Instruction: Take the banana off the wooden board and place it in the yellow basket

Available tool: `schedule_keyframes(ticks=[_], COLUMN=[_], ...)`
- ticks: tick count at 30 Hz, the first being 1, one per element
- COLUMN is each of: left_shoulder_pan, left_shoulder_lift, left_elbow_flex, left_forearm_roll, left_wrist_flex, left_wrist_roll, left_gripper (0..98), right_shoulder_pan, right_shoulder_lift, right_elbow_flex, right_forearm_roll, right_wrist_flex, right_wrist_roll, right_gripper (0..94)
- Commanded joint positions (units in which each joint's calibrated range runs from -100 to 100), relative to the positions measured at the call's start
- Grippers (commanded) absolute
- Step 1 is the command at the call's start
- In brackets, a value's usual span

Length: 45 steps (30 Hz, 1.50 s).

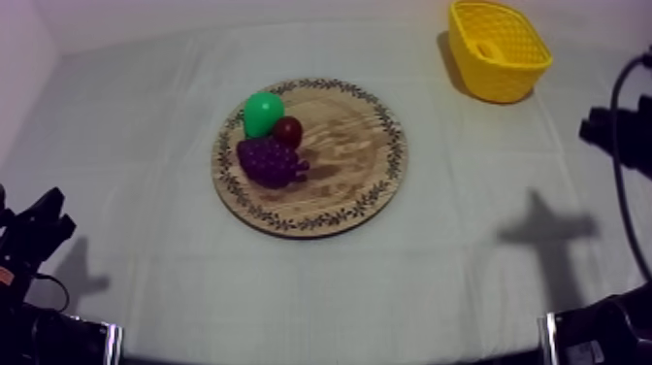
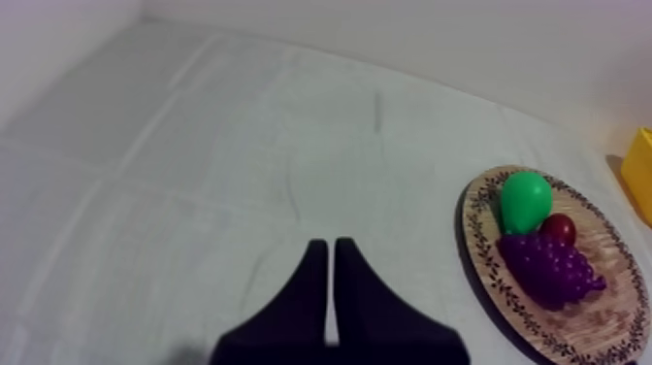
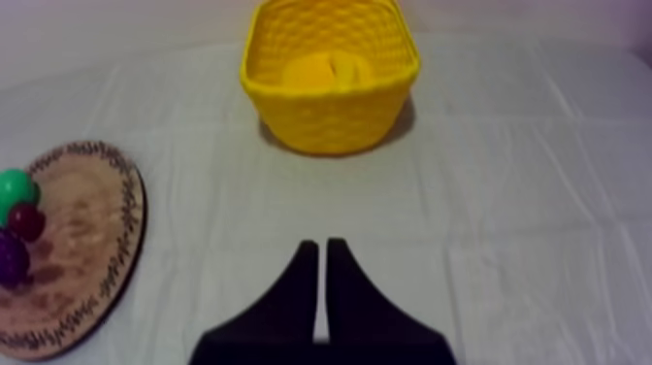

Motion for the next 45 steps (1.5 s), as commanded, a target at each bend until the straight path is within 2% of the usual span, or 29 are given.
schedule_keyframes(ticks=[1, 5, 9, 15, 23, 45], left_shoulder_pan=[-0.01, -0.01, -0.01, -0.01, -0.01, -0.01], left_shoulder_lift=[0.00, 0.00, 0.00, 0.00, 0.00, 0.00], left_elbow_flex=[-0.04, -0.04, -0.04, -0.04, -0.04, -0.04], left_forearm_roll=[0.00, 0.00, 0.00, 0.00, 0.00, 0.00], left_wrist_flex=[0.00, 0.00, 0.00, 0.00, 0.00, 0.00], left_wrist_roll=[0.00, 0.00, -0.01, -0.01, 0.00, 0.00], left_gripper=[0.0, 0.0, 0.0, 0.0, 0.0, 0.0], right_shoulder_pan=[0.17, 0.46, 1.41, 2.16, 2.45, 2.43], right_shoulder_lift=[-7.59, -14.77, -21.54, -27.56, -33.90, -34.75], right_elbow_flex=[8.41, 15.06, 19.16, 20.48, 20.67, 20.68], right_forearm_roll=[-1.62, -4.18, -9.53, -14.87, -15.73, -15.77], right_wrist_flex=[-0.83, -1.51, -0.74, 3.89, 7.89, 8.37], right_wrist_roll=[2.41, 5.07, 10.43, 15.52, 15.66, 16.96], right_gripper=[0.3, 0.3, 0.2, 0.3, 0.3, 0.4])
